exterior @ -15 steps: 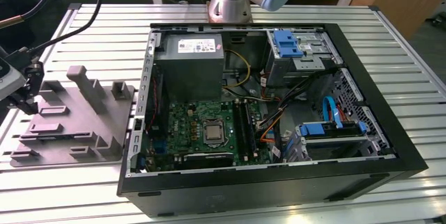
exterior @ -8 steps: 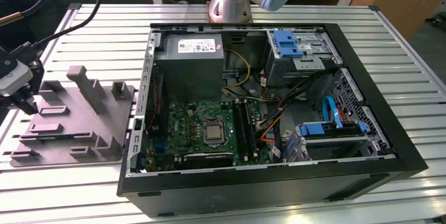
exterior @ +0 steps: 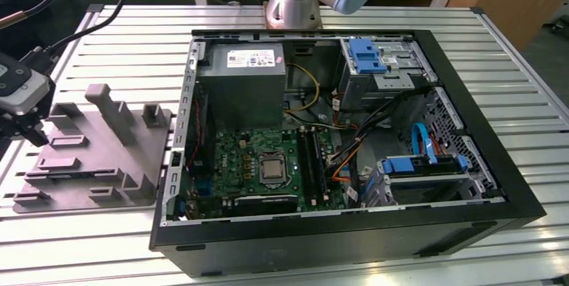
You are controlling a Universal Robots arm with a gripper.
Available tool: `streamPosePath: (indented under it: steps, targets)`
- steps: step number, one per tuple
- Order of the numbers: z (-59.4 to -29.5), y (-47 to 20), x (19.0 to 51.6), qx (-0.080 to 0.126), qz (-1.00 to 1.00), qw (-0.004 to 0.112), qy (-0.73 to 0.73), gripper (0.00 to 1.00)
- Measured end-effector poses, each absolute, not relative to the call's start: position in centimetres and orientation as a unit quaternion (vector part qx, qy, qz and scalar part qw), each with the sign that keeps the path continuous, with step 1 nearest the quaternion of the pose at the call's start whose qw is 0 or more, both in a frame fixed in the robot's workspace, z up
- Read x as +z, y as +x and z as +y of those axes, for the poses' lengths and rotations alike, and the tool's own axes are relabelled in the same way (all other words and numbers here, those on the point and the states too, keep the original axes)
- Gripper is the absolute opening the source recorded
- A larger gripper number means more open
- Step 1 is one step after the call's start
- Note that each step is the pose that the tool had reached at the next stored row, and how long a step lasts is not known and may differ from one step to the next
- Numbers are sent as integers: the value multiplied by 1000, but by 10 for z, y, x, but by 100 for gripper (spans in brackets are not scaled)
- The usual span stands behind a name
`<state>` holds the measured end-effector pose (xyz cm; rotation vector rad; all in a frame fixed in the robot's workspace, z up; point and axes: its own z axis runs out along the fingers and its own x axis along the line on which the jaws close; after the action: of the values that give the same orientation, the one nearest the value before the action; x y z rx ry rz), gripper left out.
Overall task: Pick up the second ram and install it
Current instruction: 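Pick up the second ram and move it above second insertion slot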
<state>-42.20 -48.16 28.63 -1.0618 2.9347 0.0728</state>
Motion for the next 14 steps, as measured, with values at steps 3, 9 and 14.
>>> streamPosePath:
  steps: [3, 9, 14]
  targets:
    - [-482, -422, 286, 24, 931, 9, -365, 10]
    - [-482, -422, 286, 24, 909, 8, -416, 10]
    - [-482, -422, 285, 24, 889, 7, -457, 10]
